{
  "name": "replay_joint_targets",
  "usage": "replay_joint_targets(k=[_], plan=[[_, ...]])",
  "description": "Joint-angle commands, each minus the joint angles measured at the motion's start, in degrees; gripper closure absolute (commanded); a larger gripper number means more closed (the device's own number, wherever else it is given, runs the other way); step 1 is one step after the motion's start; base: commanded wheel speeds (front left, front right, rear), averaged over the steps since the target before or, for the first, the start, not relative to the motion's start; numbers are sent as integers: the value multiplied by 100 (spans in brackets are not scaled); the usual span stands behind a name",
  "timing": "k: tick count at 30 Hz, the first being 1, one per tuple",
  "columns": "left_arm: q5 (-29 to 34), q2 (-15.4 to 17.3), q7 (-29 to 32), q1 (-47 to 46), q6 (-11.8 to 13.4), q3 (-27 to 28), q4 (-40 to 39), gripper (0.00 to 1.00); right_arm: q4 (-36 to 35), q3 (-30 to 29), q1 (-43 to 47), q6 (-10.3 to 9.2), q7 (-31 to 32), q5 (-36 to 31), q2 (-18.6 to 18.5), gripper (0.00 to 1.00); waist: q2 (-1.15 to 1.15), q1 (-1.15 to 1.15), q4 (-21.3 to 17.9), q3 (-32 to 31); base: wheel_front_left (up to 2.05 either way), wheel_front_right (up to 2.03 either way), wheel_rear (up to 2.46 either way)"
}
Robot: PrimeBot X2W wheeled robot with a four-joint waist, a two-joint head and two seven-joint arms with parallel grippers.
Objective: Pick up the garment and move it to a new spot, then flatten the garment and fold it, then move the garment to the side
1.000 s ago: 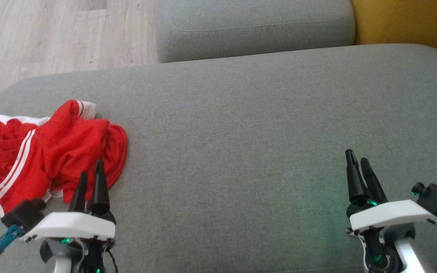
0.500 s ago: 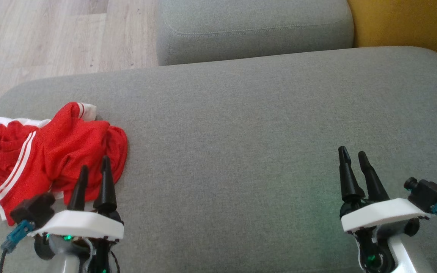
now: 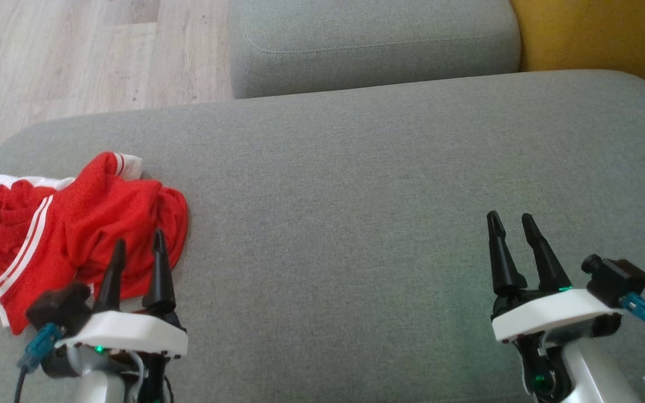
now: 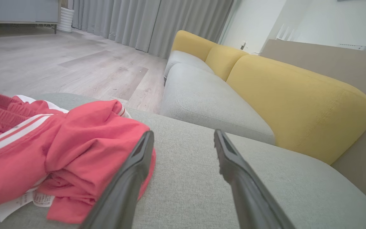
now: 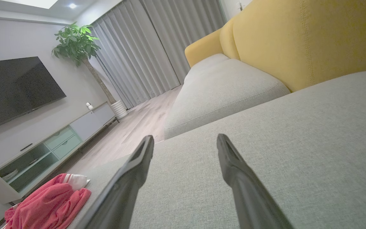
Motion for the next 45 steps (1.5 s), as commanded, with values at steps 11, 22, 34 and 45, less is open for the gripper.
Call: replay_joint_targets(k=[11,22,34,45], plan=[[776,99,-245,-338,87,75,-320,0,-144,262,-375,-4,-251,-707,-16,0,0,0,-7,-27,0,0,0],[1472,106,-430,-372,175,35,-373,0,-159,425,-462,-4,-437,-1336,-29,0,0,0,-26,-3,0,0,0],[1633,107,-473,-401,202,-2,-360,0,-132,441,-487,-4,-481,-1468,-22,0,0,0,-41,12,0,0,0],[1589,107,-473,-456,223,43,-242,0,-116,579,-452,-4,-481,-1377,-18,0,0,0,329,22,0,0,0]])
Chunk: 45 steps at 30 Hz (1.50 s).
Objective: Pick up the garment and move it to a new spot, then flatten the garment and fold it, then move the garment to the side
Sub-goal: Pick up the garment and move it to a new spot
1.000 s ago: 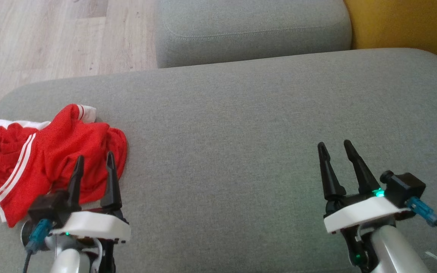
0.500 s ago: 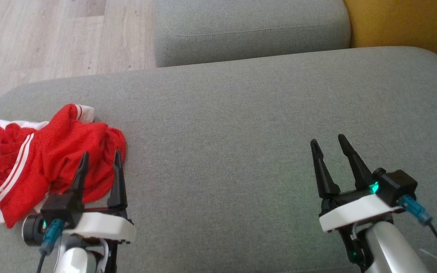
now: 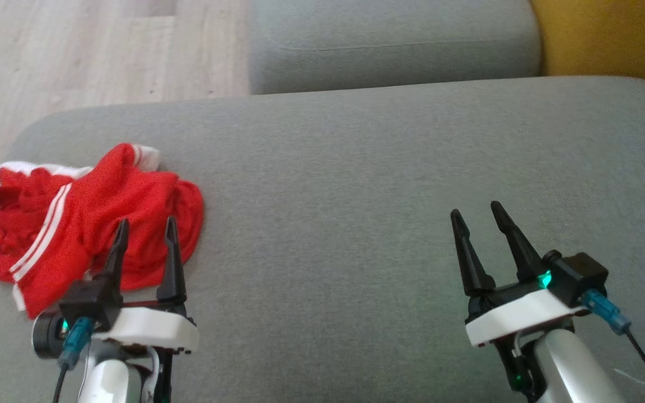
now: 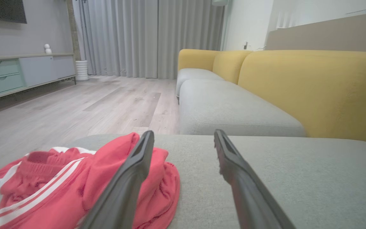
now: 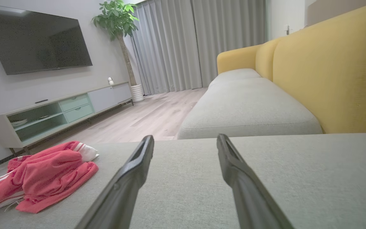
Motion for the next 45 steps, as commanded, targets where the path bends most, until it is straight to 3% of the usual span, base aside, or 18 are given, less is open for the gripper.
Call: replay_joint_targets(k=[1,19,28,32,37,43,45], plan=[[-32,94,-69,-324,22,235,-137,0,-161,156,-242,-4,-62,56,1,0,0,0,209,-9,0,0,0],[34,99,-69,-270,-65,597,165,0,-159,529,-180,-4,-62,240,73,0,0,0,2108,-89,0,0,0],[-22,98,-69,-231,-102,720,272,0,-160,596,-188,-4,-62,261,108,0,0,0,2308,-100,0,0,0],[-347,101,42,-527,-302,717,562,0,-190,581,-205,-4,-62,257,97,0,0,0,2216,-74,0,0,0],[-773,384,1105,-1592,-676,553,538,0,-267,470,-229,-4,-62,210,40,0,0,0,2049,37,0,0,0],[-1237,886,3074,-3113,-815,178,1096,0,-324,444,-309,-4,-62,180,10,0,0,0,1667,317,0,0,0],[-1368,925,3348,-3327,-826,114,1289,0,-330,465,-334,-4,-62,181,11,0,0,0,1584,371,0,0,0]])
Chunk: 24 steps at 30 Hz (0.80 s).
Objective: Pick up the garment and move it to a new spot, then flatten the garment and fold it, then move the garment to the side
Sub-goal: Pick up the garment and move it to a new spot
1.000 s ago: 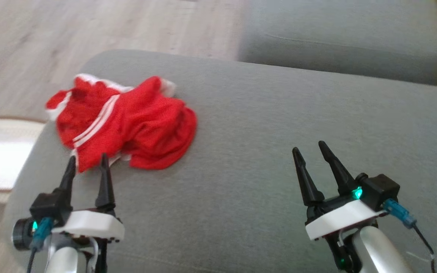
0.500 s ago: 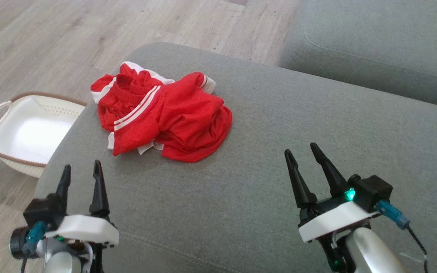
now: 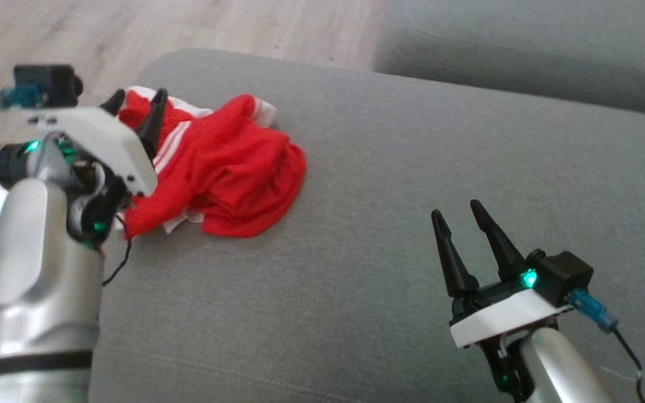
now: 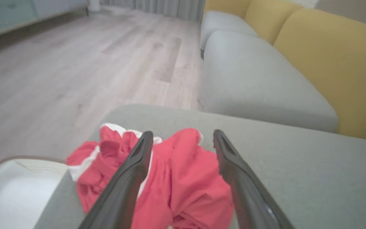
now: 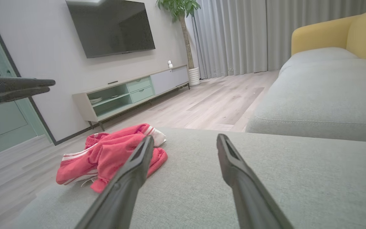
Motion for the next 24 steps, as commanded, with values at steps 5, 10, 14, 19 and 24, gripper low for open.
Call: replay_joint_targets(k=[5,10,14,19,24], plan=[[-837,391,871,-937,-35,-432,763,0,-253,220,-487,-4,-62,-37,-15,0,0,0,-653,457,0,0,0],[-1356,755,1086,-1305,-37,-1144,1621,0,-248,320,-683,-4,-62,-4,-35,0,0,0,-1070,733,0,0,0],[-1586,888,1326,-1466,-37,-1523,2443,0,-241,399,-821,-4,-62,39,-41,0,0,0,-1317,881,0,0,0],[-1943,892,1658,-1507,-38,-1824,3061,0,-215,407,-880,-4,-62,71,-30,0,0,0,-1462,962,0,0,0],[-2124,924,1460,-1560,-38,-2129,3244,0,-175,399,-923,-4,-62,88,-23,0,0,0,-1460,1013,0,0,0]])
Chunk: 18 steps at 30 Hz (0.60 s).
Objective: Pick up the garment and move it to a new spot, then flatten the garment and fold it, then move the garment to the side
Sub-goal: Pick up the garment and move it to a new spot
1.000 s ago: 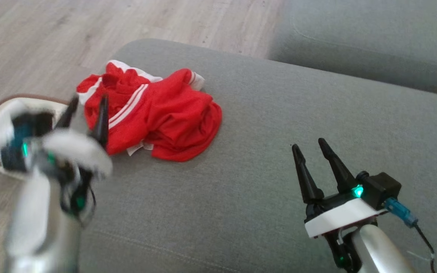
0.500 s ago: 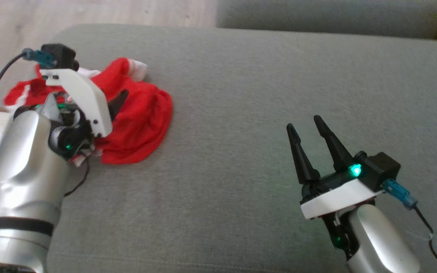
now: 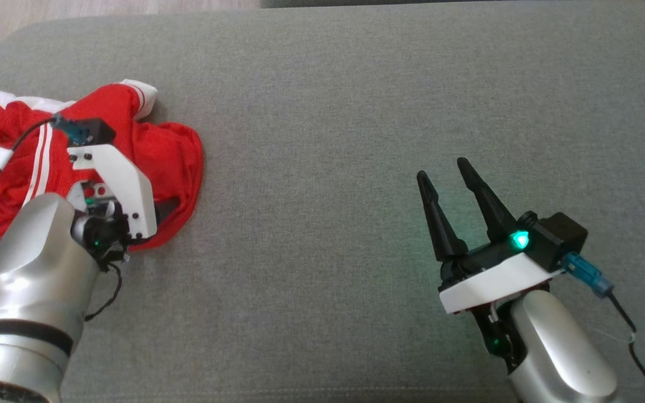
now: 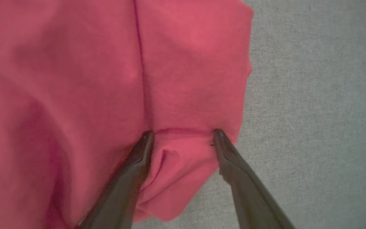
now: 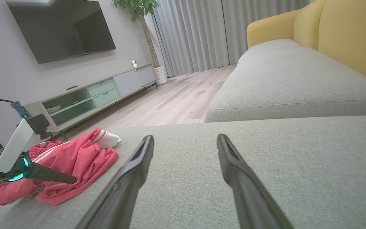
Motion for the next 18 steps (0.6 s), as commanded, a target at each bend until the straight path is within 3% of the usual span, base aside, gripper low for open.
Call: replay_joint_targets(k=[1,2,3,4,10,18], plan=[[-54,287,-110,-391,1,82,-67,1,-144,90,-242,-4,-61,22,44,0,0,0,20,21,0,0,0],[-81,286,-146,-405,1,19,-34,37,-132,99,-261,-4,-61,23,48,0,0,0,29,34,0,0,0],[-115,284,-170,-426,1,-42,-9,65,-121,108,-283,-4,-61,26,50,0,0,0,40,51,0,0,0],[-153,284,-192,-449,1,-101,9,100,-106,119,-307,-4,-61,32,50,0,0,0,49,64,0,0,0],[-355,397,-461,-553,0,-536,-80,100,1,112,-346,-4,-61,78,42,0,0,0,118,-77,0,0,0],[-476,697,-938,-1030,0,-1159,-599,100,3,-75,-68,-4,-61,103,55,0,0,0,172,-808,0,0,0]])
